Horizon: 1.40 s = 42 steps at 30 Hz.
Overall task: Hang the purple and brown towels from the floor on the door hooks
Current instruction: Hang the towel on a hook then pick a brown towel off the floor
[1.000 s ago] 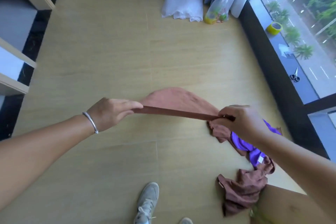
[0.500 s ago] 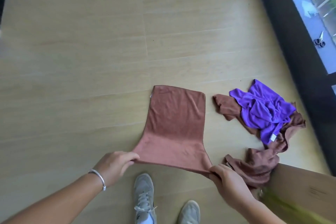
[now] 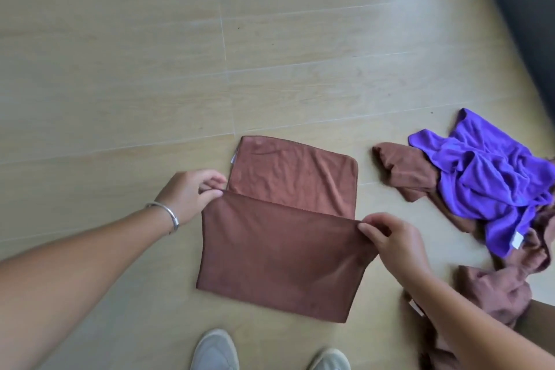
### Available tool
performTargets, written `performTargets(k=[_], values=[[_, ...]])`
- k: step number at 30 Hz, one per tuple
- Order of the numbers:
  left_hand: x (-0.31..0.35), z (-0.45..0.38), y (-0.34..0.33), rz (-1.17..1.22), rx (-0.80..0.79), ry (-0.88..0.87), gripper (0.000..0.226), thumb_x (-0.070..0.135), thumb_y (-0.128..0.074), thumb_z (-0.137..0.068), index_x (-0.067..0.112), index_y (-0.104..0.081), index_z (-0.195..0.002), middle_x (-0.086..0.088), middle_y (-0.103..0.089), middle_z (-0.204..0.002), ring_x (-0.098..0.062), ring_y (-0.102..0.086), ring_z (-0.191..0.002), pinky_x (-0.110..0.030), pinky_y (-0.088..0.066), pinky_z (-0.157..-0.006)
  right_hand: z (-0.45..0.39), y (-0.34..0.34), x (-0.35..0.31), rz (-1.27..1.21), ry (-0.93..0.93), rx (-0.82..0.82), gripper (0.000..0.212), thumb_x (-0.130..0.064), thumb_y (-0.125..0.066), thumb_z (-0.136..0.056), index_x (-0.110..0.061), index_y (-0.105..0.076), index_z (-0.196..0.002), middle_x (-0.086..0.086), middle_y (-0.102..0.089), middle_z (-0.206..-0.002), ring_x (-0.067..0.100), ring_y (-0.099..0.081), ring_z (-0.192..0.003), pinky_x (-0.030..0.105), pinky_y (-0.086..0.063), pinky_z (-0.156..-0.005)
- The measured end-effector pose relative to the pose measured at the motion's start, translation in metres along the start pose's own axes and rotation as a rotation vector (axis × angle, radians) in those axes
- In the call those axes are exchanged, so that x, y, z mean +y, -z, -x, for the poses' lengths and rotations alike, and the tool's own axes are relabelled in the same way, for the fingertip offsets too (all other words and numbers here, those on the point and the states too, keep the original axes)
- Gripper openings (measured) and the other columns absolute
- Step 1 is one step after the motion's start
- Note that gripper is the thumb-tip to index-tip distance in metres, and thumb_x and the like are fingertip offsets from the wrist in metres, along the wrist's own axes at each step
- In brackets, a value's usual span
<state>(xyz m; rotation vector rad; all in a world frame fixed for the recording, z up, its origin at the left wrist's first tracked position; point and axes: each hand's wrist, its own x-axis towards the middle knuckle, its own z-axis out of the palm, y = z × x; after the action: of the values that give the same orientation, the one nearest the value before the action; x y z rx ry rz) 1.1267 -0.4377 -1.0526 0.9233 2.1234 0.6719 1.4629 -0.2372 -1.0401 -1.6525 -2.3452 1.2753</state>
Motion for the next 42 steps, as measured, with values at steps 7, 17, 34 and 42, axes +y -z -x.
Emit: performTargets(k=[7, 17, 34, 42], values=[[-0.013, -0.139, -0.027, 0.034, 0.081, -0.149, 0.042, -0.003, -0.065, -0.083, 0.038, -0.059, -0.081, 0.01, -0.07, -0.086, -0.008, -0.069, -0.082, -0.031, -0.053, -0.083, -0.142, -0.016, 0.026, 0.079, 0.08, 0.12, 0.013, -0.03, -0.075, -0.079, -0.032, -0.067, -0.069, -0.018, -0.064, -0.064, -0.008, -0.057, -0.068, 0.006, -0.038, -0.056], [-0.031, -0.197, -0.066, -0.38, 0.286, -0.215, 0.027, 0.006, -0.061, -0.082, 0.026, -0.063, -0.101, 0.007, -0.063, -0.112, -0.019, -0.059, -0.104, -0.034, -0.048, -0.086, -0.219, -0.062, 0.039, 0.371, 0.218, 0.362, 0.016, -0.024, -0.064, -0.086, -0.021, -0.067, -0.101, 0.001, -0.066, -0.101, 0.026, -0.057, -0.097, 0.035, -0.045, -0.08], [-0.066, -0.172, -0.083, -1.221, -0.182, -0.326, 0.073, 0.064, -0.023, -0.093, 0.04, 0.025, -0.142, -0.004, 0.023, -0.157, -0.022, 0.017, -0.145, -0.047, 0.005, -0.116, -0.177, -0.097, 0.057, 0.997, 0.565, -0.079, 0.078, -0.072, -0.031, -0.086, -0.03, -0.02, -0.151, 0.006, -0.013, -0.16, 0.025, -0.004, -0.147, 0.048, -0.004, -0.119], [-0.047, -0.1, -0.092, -1.037, -0.326, -0.871, 0.05, 0.074, -0.057, -0.064, 0.028, -0.058, -0.084, 0.009, -0.054, -0.079, -0.012, -0.053, -0.066, -0.022, -0.044, -0.056, -0.136, -0.1, 0.079, 0.801, 1.118, -0.249, 0.058, -0.063, -0.058, -0.077, -0.023, -0.059, -0.119, 0.004, -0.058, -0.128, 0.024, -0.052, -0.123, 0.043, -0.038, -0.107]])
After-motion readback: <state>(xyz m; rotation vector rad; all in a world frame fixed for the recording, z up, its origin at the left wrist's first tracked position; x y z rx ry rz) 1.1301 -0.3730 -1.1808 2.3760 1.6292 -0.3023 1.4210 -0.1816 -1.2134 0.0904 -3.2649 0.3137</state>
